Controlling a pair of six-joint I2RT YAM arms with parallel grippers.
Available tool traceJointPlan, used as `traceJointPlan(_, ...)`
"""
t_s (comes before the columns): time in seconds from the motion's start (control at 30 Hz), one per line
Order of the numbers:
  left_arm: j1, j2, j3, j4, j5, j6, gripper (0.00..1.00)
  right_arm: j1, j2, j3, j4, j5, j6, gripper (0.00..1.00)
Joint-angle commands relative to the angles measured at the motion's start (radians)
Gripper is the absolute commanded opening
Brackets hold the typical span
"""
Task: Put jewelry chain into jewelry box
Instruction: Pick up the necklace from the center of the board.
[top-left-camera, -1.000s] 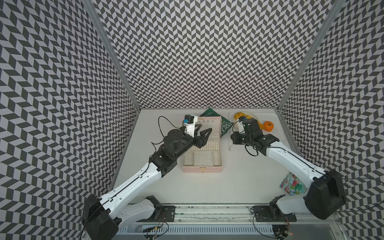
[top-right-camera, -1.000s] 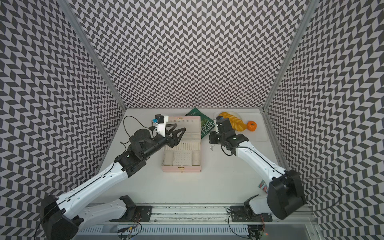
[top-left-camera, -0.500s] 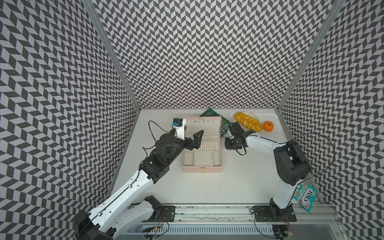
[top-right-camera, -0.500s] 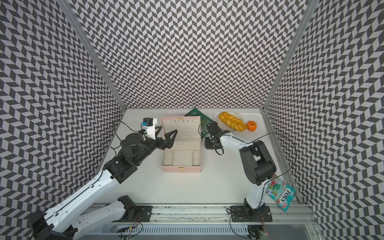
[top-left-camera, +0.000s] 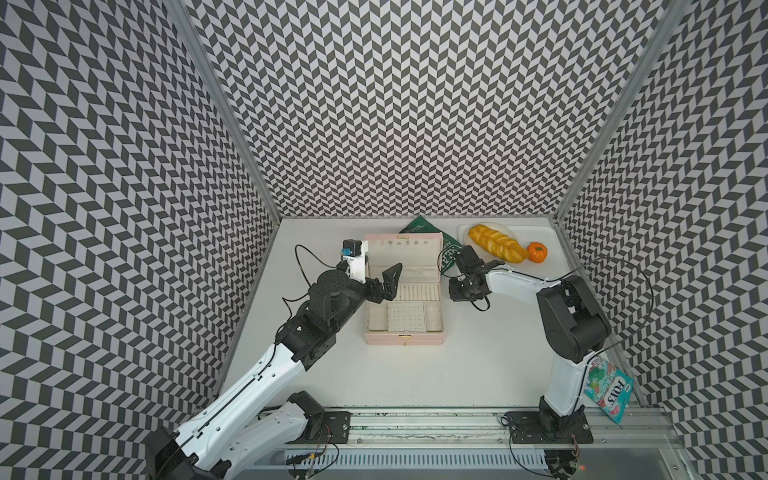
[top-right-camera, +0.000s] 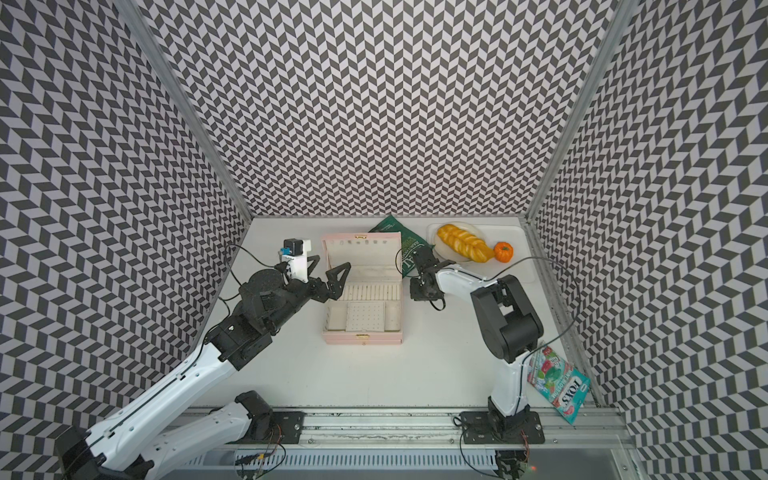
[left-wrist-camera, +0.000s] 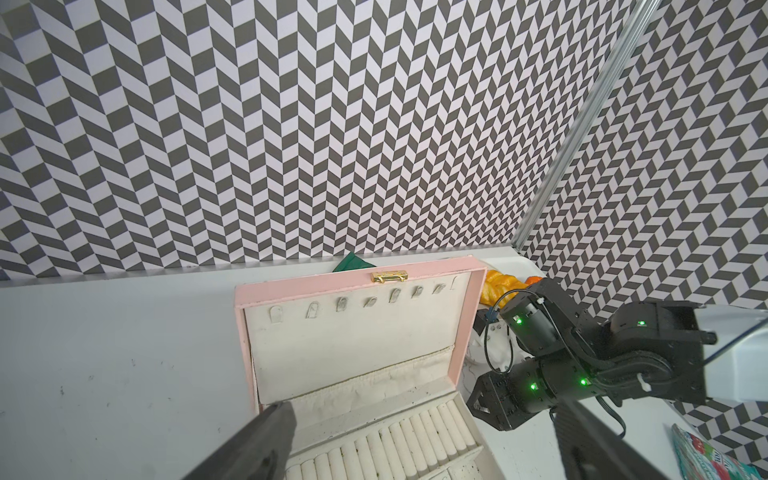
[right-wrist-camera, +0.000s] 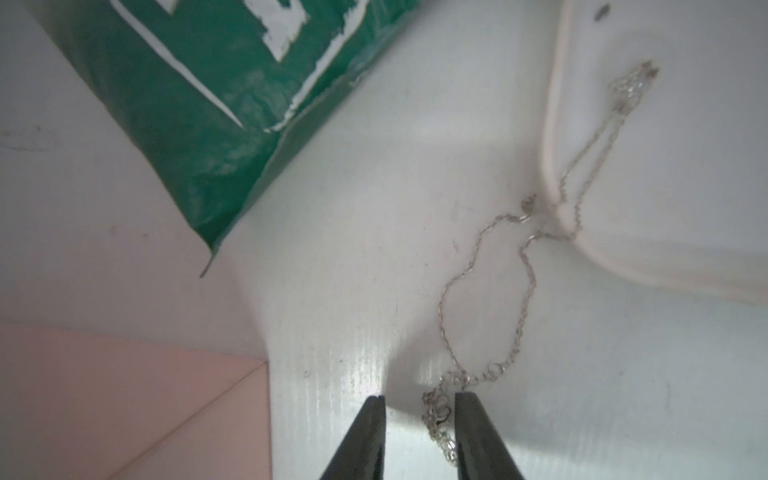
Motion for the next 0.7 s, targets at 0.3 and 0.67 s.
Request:
traceJointPlan(0.3, 0.016, -0.017, -0.008, 0.013, 0.003, 0.018, 1.0, 0.0, -0.043, -0.121, 0.004, 0.033, -0.007, 0.1)
traceJointPlan(0.67, 0.02, -0.007, -0.017, 0.03, 0.027, 0.014, 1.0, 0.024, -0.226, -0.319, -0.008, 0.003, 0.026, 0.0)
